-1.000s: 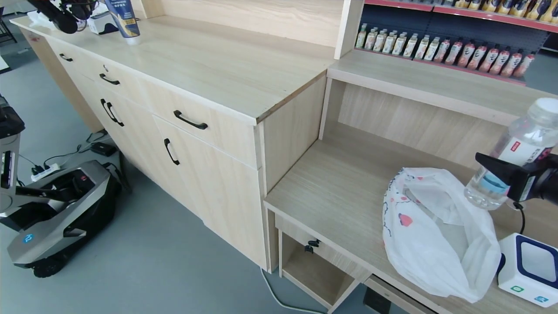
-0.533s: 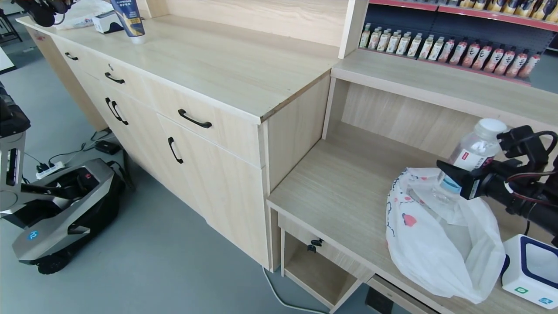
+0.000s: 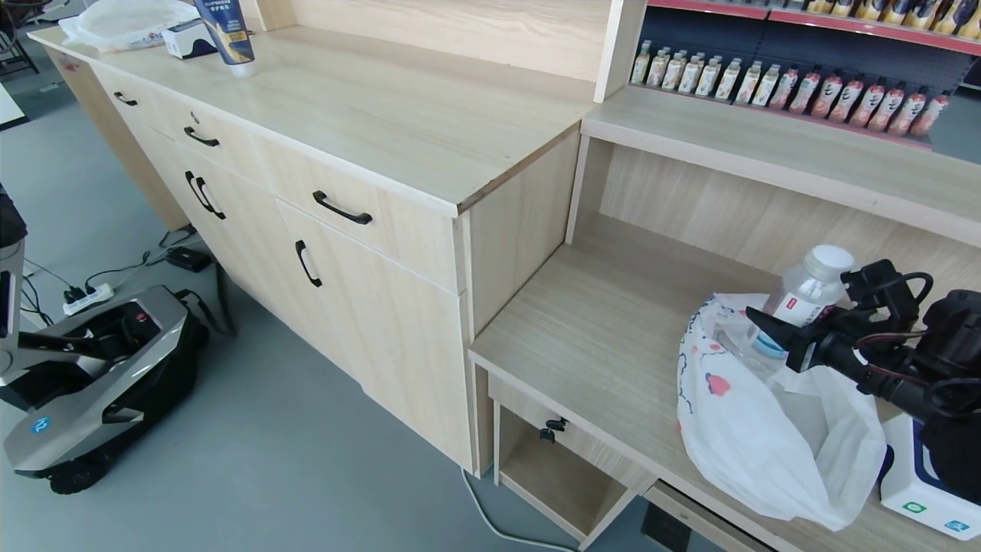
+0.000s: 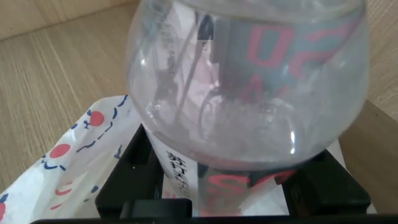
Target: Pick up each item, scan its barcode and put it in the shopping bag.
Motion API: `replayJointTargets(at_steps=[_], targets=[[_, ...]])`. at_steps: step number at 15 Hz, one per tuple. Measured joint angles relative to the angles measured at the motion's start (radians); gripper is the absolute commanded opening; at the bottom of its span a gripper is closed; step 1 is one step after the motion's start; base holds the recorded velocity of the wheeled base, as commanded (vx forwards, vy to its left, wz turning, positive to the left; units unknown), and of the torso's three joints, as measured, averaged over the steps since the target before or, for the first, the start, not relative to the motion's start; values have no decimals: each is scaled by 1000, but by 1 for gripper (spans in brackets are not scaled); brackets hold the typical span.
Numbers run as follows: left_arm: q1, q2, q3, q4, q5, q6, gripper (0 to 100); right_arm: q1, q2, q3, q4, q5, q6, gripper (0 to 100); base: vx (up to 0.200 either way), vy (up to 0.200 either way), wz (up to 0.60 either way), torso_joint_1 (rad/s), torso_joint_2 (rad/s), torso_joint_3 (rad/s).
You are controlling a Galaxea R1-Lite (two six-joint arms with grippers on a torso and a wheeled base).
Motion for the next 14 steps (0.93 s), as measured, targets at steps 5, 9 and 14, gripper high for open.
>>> replayJointTargets(at_steps=[5, 9, 14], targets=[[0, 0, 0, 0, 0, 0, 100, -23, 116, -67, -96, 52, 2, 0, 0, 0, 0, 0, 0, 0], [0, 0, 0, 0, 0, 0, 100, -24, 185, -98, -111, 63, 4, 0, 0, 0, 0, 0, 0, 0], [0, 0, 0, 0, 0, 0, 100, -23, 227, -131, -116, 82, 2, 0, 0, 0, 0, 0, 0, 0]])
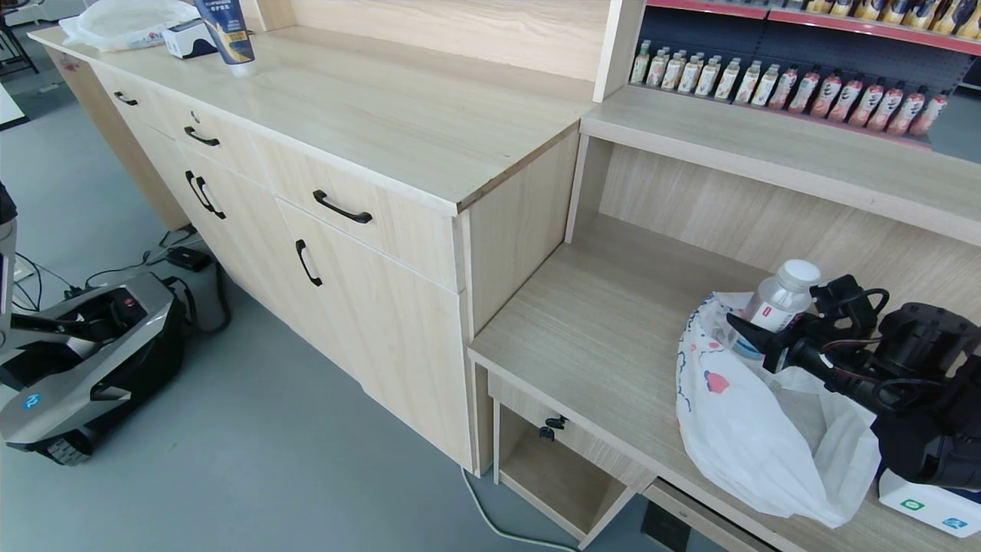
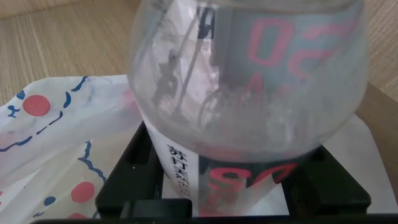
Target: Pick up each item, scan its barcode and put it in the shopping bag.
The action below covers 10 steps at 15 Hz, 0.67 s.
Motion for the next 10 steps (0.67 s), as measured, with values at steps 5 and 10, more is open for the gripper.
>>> replayJointTargets(at_steps=[5, 10], targets=[[0, 0, 0, 0, 0, 0, 100, 0, 12, -6, 0, 3, -2, 0, 0, 0, 0, 0, 0, 0], [1, 0, 0, 0, 0, 0, 100, -1, 3, 2, 7, 5, -4, 100, 0, 0, 0, 0, 0, 0]])
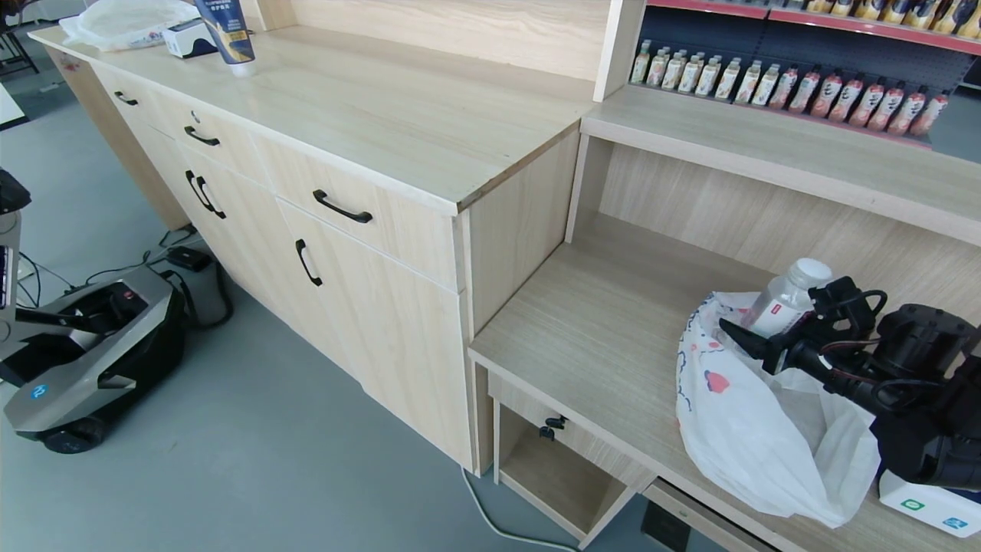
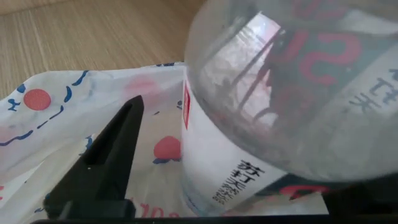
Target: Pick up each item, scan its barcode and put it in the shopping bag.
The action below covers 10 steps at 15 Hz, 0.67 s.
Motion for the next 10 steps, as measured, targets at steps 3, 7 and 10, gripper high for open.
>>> replayJointTargets(at_steps=[3, 7, 10], targets=[[-1, 0, 0, 0, 0, 0, 100, 1, -14, 5, -1, 0, 0, 100, 0, 0, 0, 0, 0, 0], [-1, 0, 0, 0, 0, 0, 100, 1, -118, 9, 103, 0, -2, 100, 0, 0, 0, 0, 0, 0], [0, 0, 0, 0, 0, 0, 100, -3, -297, 34, 291, -2, -48, 100, 0, 0, 0, 0, 0, 0]])
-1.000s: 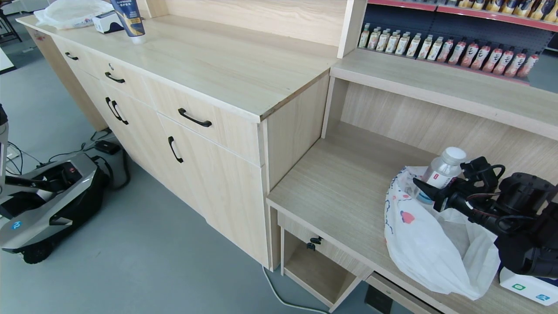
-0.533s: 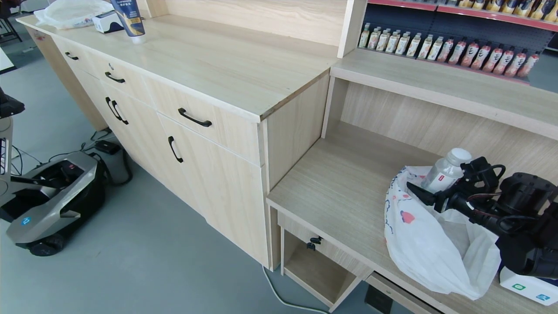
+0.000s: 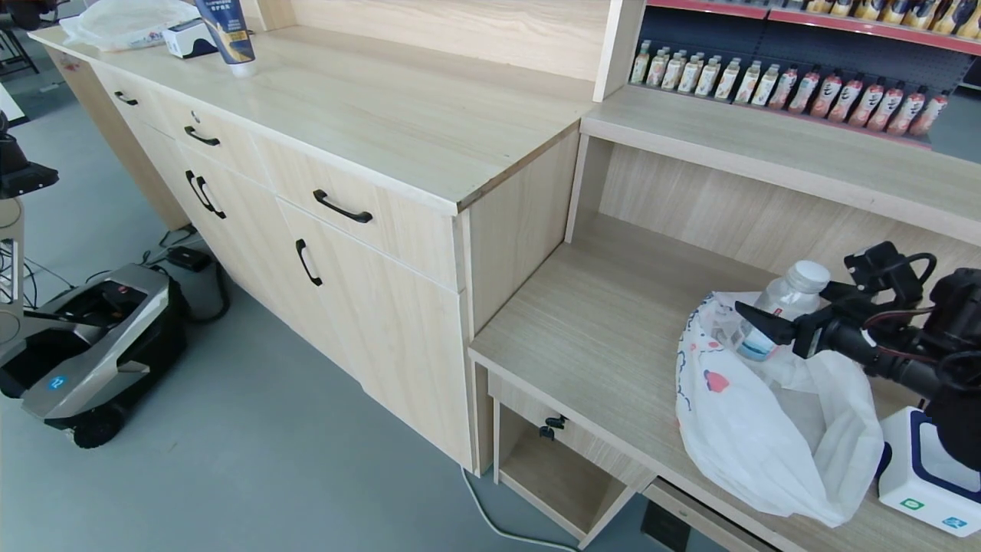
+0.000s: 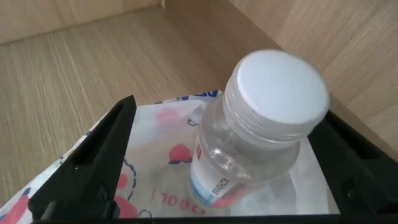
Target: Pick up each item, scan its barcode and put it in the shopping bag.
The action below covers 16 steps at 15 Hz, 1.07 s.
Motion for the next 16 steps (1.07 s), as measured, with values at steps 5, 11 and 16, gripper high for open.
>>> replayJointTargets(at_steps=[5, 11, 16], targets=[[-1, 0, 0, 0, 0, 0, 100, -72, -348, 88, 206, -16, -227, 100, 0, 0, -480, -37, 89, 65], [-1, 0, 0, 0, 0, 0, 100, -120, -500, 50, 272, -60, -237, 100, 0, 0, -600, -162, 519, 350], [-1, 0, 0, 1, 0, 0, 100, -148, -526, 23, 349, -189, -106, 100, 0, 0, -240, -118, 463, 339]])
